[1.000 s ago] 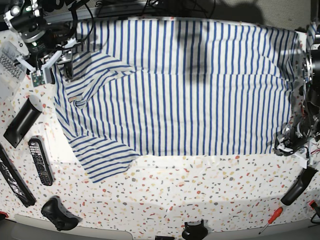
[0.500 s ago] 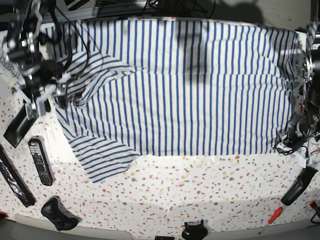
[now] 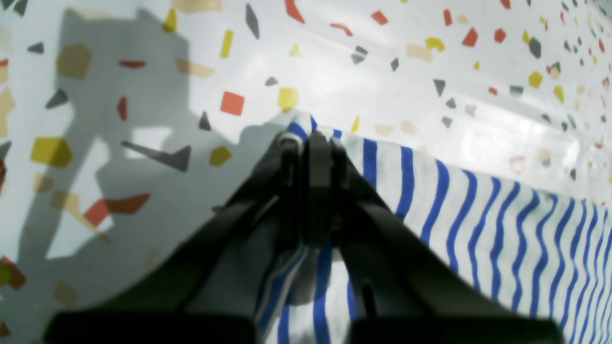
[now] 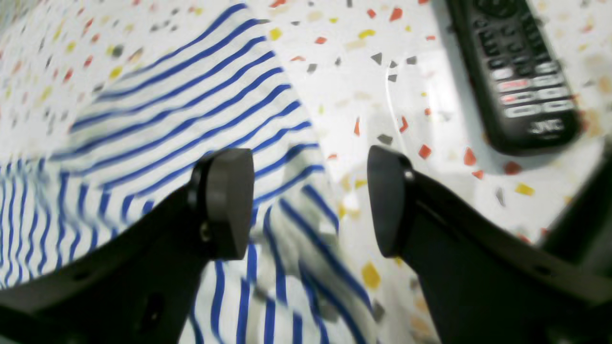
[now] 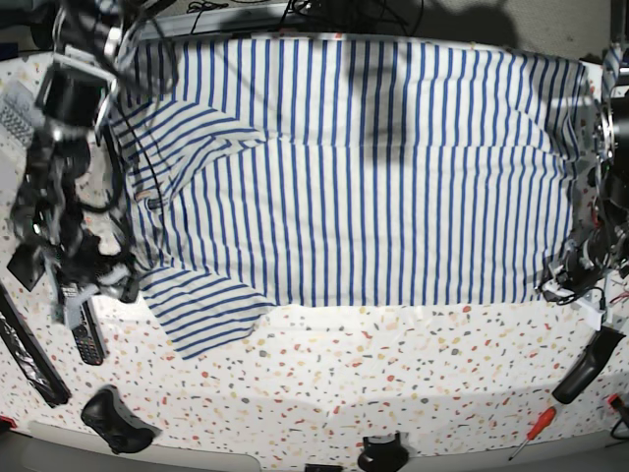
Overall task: Layout the t-shirt on the table in an organized manner, then fold the t-shirt properly
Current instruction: 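Grasp the shirt's side edges with both grippers, then lift the grasped edges and fold them over toward the collar, then regrasp the folded edge with the right gripper and hold with left, then pull the folded shirt away from the robot with both grippers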
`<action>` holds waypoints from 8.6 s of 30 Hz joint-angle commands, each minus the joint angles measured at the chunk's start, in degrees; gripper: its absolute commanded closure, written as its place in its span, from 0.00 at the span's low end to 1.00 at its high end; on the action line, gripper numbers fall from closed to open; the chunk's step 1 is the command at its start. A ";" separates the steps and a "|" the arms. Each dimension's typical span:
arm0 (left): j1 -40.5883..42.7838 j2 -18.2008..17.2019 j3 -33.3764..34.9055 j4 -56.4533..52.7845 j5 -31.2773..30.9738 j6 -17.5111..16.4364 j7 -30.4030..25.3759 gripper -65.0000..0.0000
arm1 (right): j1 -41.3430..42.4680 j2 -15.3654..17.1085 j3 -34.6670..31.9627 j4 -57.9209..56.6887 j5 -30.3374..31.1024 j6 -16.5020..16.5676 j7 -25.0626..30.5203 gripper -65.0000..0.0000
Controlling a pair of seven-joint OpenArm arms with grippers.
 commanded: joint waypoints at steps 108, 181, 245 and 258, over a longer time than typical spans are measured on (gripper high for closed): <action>58.60 5.62 -32.39 83.10 -15.13 -2.23 31.61 1.00 | -20.87 2.60 9.25 21.88 19.08 9.41 -19.56 1.00; 58.53 5.62 -32.39 83.10 -15.15 -2.23 31.47 1.00 | 3.06 3.85 -1.53 -14.25 6.21 9.41 -10.97 1.00; 74.84 5.16 -47.71 98.42 -21.14 -12.55 33.31 1.00 | -46.80 3.82 19.52 53.07 15.21 9.41 -12.55 1.00; 75.91 5.51 -47.71 98.31 -21.11 -12.55 33.29 1.00 | -46.93 3.80 19.52 53.07 15.23 9.41 -20.35 1.00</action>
